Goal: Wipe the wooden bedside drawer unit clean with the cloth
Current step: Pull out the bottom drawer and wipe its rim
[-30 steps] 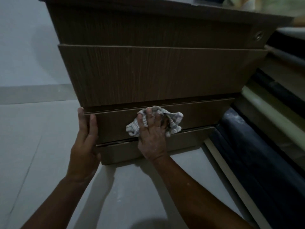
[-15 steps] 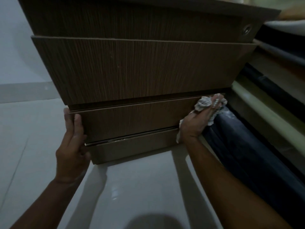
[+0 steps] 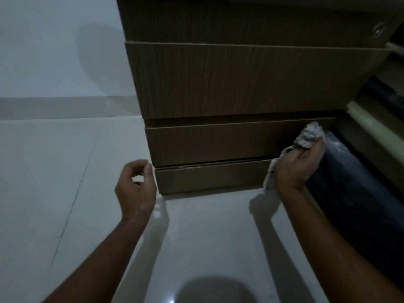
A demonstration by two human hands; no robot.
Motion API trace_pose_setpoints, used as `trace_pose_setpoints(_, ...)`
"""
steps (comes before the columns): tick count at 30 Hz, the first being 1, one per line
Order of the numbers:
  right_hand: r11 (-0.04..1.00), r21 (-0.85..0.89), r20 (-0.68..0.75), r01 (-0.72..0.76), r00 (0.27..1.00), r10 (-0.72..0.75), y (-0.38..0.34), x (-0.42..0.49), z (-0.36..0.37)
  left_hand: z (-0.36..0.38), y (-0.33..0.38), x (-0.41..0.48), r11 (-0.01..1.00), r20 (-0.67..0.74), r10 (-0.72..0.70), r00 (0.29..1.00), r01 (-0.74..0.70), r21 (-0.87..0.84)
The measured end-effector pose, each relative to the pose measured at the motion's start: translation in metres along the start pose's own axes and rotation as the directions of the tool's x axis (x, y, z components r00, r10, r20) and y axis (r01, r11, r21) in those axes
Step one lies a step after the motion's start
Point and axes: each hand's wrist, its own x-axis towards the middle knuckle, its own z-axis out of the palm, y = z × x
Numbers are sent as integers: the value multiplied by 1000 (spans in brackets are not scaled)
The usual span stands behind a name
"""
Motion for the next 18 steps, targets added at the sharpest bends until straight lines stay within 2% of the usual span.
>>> trace_pose_setpoints(3, 1000, 6, 157, 20, 987, -21, -16, -35, -2, 5, -11, -14, 976, 196, 45, 979, -85, 199)
trace_pose_setpoints(6, 1000, -19, 266, 6, 964, -1, -21, -60, 0, 7, -16, -23, 945, 315, 64, 947, -159, 285)
trace_pose_setpoints(13, 999, 0, 388, -37, 921, 34, -33, -94, -2, 6, -17, -17, 889, 340, 36, 940, -185, 419)
trace_pose_setpoints(18, 998, 39, 424, -40, 905, 20, -41, -102, 0, 6, -22, -8, 892, 337, 60, 940, -202, 404)
